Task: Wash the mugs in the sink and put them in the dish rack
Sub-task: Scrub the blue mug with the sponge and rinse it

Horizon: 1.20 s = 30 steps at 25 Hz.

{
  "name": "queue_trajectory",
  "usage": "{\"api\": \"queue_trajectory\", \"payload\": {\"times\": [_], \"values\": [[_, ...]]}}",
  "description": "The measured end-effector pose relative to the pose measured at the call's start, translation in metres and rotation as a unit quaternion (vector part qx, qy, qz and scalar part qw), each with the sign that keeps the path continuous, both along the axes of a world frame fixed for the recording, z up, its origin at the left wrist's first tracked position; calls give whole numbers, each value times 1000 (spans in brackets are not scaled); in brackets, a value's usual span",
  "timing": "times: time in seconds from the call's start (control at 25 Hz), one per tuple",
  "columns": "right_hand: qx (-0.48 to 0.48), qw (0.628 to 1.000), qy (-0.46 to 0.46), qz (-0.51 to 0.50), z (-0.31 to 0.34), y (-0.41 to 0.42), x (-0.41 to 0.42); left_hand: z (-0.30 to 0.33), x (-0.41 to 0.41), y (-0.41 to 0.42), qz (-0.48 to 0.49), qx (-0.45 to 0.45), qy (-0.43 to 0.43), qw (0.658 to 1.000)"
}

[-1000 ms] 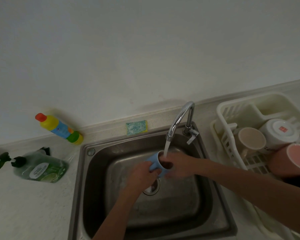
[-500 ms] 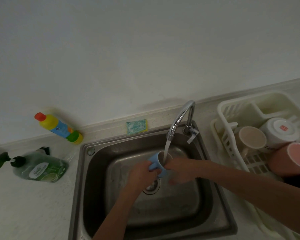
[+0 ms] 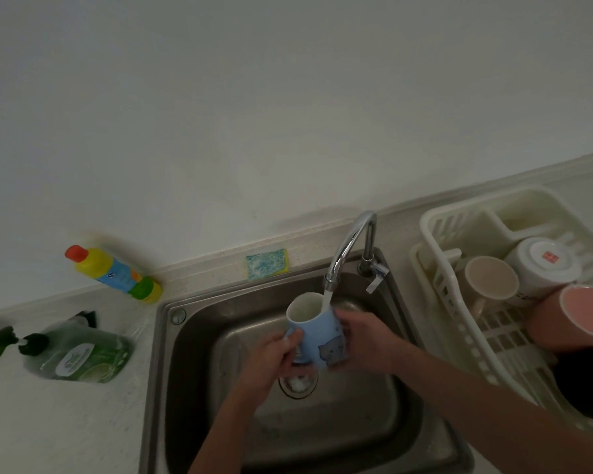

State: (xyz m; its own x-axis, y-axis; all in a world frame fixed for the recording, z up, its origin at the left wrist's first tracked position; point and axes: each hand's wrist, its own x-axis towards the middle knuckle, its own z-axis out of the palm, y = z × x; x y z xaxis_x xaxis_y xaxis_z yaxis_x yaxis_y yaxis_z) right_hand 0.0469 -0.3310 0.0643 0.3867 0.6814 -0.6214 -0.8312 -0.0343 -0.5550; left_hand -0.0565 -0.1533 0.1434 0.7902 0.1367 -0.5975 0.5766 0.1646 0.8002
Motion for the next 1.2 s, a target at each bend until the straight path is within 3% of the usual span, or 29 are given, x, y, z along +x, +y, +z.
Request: {"api": "queue_trajectory", "payload": {"times": [0.16, 0.28, 0.48, 0.68, 0.76, 0.92, 1.2], "values": [[135, 984, 110, -23, -10, 3, -25, -1, -4, -3, 20, -80, -26, 996], [144, 984, 98, -47, -3, 10, -30, -12, -10, -1, 12, -113, -48, 992], [13, 999, -15, -37, 24, 19, -10, -22, -21, 5, -13, 45, 10, 999], [-77, 978, -190, 28, 33, 28, 4, -13, -21, 4, 25, 227, -4, 973], [-103, 962, -249, 33, 34, 27, 5, -12, -16, 6, 55, 205, -10, 977], [-93, 935, -338, 47, 34, 15, 13, -13, 1, 3, 76, 44, 13, 996], [-109, 905, -410, 31, 34, -21, 29, -13, 45, -25, -19, 161, 37, 986]]}}
